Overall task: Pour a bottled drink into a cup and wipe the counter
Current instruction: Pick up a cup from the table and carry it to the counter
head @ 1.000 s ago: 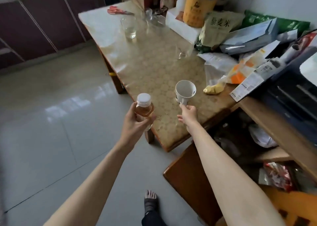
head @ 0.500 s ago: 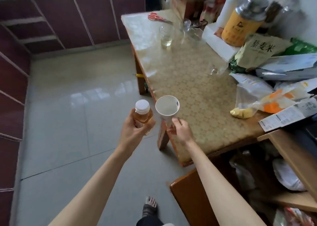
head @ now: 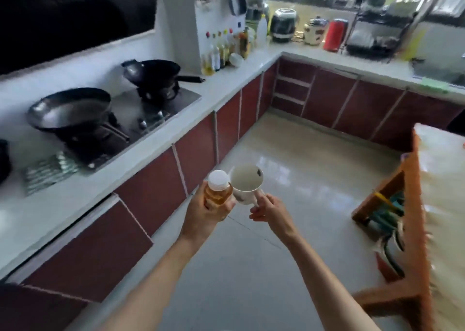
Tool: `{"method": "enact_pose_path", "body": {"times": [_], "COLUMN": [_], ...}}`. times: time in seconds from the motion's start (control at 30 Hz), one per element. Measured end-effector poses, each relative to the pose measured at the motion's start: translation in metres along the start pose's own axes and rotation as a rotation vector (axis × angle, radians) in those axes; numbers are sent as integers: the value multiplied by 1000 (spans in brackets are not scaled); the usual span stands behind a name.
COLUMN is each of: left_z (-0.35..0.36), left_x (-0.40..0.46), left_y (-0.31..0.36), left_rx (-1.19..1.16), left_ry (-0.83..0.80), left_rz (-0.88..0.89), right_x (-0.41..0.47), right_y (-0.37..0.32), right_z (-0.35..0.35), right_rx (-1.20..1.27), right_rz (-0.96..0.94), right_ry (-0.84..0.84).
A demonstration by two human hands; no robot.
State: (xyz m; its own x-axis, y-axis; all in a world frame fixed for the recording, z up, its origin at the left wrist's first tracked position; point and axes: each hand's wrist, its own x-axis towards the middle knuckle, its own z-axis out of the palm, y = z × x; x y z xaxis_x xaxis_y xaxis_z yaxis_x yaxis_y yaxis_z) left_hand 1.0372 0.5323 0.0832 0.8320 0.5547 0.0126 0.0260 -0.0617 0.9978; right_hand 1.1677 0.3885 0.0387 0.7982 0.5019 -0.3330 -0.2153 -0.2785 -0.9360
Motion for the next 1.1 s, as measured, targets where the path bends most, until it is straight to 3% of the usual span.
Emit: {"method": "enact_pose_path", "body": {"times": [0.23,0.43,0.63,0.8,1.1], "left_z": [-250,-389,-453,-482,-528], "left_x": [-91,-175,-206,-181,-109], "left_y": [-2,0,-28,-49,-91], "left_rx": [-52,-21,25,-13,-86], "left_ry": [389,701,905,1007,1056], "left_rz": [35,46,-14,-101,-281], "right_x": [-32,-62,-66,-33,53], "right_y": [-60,-81,-76,-72,-76], "right_z": [245,411,519,575,628], "right_rx": [-41,-151,-223,-271,-272], "right_rz": [-96,-151,-79,-15,13], "right_ry": [-446,-720,-854,-952,-926]}}
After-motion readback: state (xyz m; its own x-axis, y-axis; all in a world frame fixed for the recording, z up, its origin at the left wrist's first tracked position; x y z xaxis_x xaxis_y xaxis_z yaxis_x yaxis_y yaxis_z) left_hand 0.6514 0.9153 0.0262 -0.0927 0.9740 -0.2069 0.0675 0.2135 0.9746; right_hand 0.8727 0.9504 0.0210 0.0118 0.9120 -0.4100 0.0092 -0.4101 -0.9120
